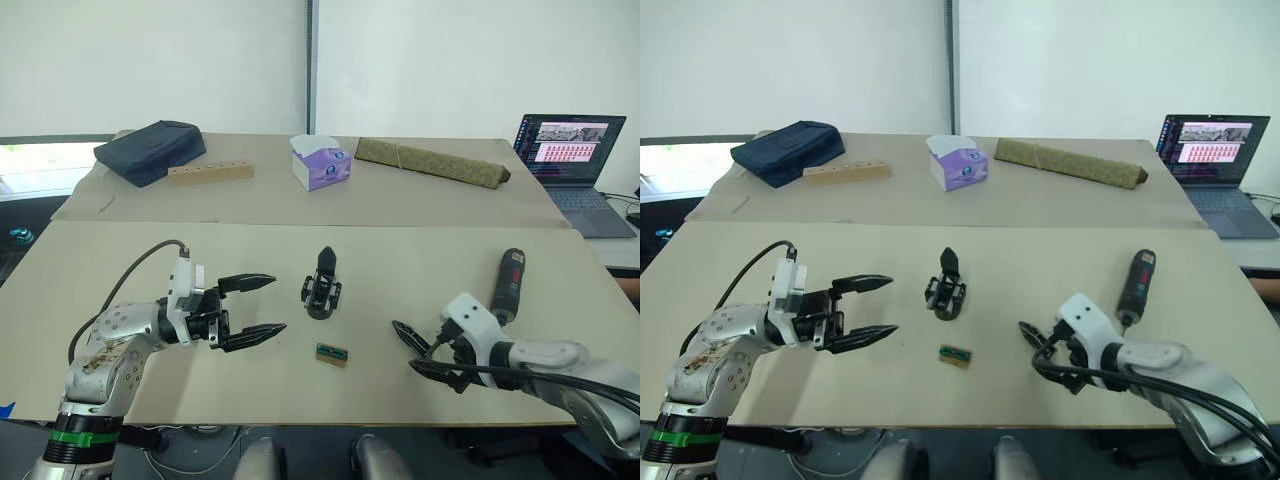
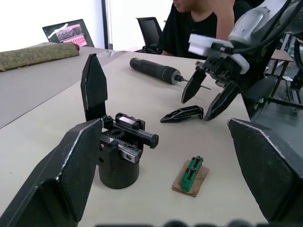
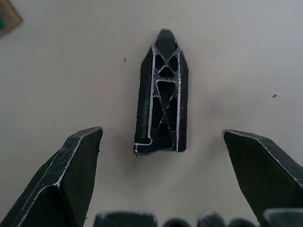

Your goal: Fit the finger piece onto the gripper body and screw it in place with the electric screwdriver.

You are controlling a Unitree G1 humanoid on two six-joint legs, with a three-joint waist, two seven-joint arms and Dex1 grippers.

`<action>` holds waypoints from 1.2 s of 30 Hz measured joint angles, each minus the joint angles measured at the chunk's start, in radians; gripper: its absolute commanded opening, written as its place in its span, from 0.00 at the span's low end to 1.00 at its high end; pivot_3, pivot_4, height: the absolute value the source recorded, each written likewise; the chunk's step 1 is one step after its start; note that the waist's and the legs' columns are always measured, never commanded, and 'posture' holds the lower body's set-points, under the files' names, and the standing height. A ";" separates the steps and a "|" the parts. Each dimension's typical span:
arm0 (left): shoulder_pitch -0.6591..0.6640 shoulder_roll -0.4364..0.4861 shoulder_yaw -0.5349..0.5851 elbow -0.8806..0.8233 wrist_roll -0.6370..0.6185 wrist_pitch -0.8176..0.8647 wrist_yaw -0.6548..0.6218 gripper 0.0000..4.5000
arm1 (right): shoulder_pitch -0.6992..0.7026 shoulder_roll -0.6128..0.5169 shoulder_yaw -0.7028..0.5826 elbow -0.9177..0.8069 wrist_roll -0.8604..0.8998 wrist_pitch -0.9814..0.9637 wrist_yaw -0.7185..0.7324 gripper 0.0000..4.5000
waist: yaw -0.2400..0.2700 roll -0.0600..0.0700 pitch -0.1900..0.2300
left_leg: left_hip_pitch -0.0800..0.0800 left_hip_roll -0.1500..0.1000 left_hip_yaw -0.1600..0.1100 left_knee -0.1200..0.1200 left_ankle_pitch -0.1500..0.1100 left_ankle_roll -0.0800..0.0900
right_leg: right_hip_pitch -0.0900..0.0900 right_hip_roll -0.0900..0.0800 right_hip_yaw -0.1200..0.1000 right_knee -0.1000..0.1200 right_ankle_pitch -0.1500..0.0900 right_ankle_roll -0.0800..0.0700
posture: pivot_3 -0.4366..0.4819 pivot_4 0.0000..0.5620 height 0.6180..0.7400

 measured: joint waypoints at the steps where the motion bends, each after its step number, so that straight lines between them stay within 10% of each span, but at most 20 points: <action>1: 0.004 0.000 0.000 0.000 0.001 -0.001 0.000 0.99 | -0.020 0.000 0.018 0.006 -0.006 0.009 -0.002 1.00 | -0.001 0.000 0.000 | 0.000 0.000 0.000 0.000 0.000 0.000 | 0.000 0.000 0.000 0.000 0.000 0.000 | 0.48 0.27 1.00; 13: 0.009 0.002 0.000 0.000 0.007 -0.015 -0.001 1.00 | -0.068 -0.005 0.047 0.008 -0.014 0.079 0.025 0.24 | -0.001 -0.003 0.000 | 0.000 0.001 0.000 0.000 0.000 0.000 | 0.000 0.001 -0.001 0.000 0.000 0.000 | 0.48 0.27 1.00; 20: -0.018 -0.037 0.022 -0.013 -0.035 0.012 0.067 1.00 | -0.020 0.024 -0.010 0.014 -0.027 -0.074 0.071 0.24 | 0.000 -0.003 0.002 | -0.001 0.001 0.000 0.000 0.000 0.000 | -0.001 0.001 -0.001 0.000 0.000 0.001 | 0.48 0.27 1.00; 27: -0.263 -0.218 0.124 -0.120 -0.385 0.386 0.652 1.00 | -0.102 0.189 -0.085 -0.064 -0.282 -0.613 -0.088 0.24 | -0.001 -0.004 0.004 | -0.003 -0.001 -0.006 0.003 0.000 0.000 | 0.000 0.000 0.001 -0.001 0.000 0.011 | 0.48 0.27 1.00; 36: -0.364 -0.427 0.075 -0.126 -0.488 0.471 0.955 1.00 | -0.282 0.363 0.157 -0.011 -0.561 -0.819 -0.206 0.24 | -0.002 -0.004 0.004 | -0.003 -0.002 -0.004 0.003 0.000 0.000 | -0.001 0.000 0.000 0.000 0.003 0.004 | 0.48 0.27 1.00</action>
